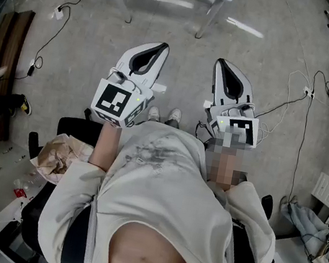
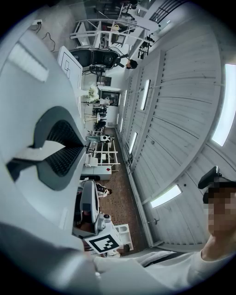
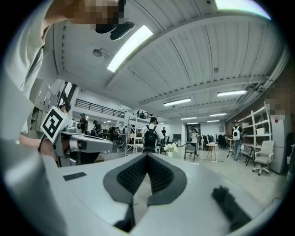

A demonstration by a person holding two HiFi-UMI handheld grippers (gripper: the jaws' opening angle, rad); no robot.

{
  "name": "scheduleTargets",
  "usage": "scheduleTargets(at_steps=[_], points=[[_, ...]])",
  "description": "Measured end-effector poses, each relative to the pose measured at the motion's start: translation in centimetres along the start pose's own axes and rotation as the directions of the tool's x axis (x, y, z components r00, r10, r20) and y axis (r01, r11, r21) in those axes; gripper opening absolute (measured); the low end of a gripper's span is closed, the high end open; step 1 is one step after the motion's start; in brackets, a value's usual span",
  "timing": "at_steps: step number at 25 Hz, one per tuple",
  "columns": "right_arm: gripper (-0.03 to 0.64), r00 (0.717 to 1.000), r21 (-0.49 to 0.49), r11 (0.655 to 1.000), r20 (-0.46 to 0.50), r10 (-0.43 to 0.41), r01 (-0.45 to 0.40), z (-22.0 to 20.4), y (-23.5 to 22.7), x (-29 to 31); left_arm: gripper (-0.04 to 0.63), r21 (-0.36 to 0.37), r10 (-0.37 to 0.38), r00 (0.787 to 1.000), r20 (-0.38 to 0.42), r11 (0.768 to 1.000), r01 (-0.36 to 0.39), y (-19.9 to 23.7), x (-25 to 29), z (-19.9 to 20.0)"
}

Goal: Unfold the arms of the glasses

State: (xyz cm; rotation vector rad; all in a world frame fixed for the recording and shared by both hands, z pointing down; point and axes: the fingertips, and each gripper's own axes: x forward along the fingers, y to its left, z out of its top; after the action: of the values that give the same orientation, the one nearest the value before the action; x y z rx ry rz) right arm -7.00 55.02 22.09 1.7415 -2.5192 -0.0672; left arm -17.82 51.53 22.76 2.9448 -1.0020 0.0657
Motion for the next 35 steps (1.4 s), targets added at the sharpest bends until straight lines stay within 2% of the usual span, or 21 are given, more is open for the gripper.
scheduleTargets(at_steps=[8,14,24,35], points=[[0.017,1.000,0.001,1.000,-0.002,0.014,-0.014,-0.2,0.3,0.3,0.009,-0.005,0.022,1.000,0.002,1.000,-0.022,0.4,-0.5,-0.2],[0.017,1.000,-0.013,1.000,0.018,0.002,-0.001,-0.2,-0.8,-0.8,0.009,0.027,0.011,1.000,-0.008,1.000,-0.011,-1.3,0.2,-0.2],[0.017,1.000,-0.017,1.000,0.012,0.020,-0.020,-1.1,-2.7,-2.1,0.009,0.037,0.045,0.999,-0.022,0.998,-0.044,-3.3,1.9,-0.4],[0.017,1.000,-0.016,1.000,-0.009,0.018,-0.018,-2.1,-5.7,1.4,0.009,0.026,0.030,0.999,-0.023,0.999,-0.029,-0.9,6.3,-1.0]])
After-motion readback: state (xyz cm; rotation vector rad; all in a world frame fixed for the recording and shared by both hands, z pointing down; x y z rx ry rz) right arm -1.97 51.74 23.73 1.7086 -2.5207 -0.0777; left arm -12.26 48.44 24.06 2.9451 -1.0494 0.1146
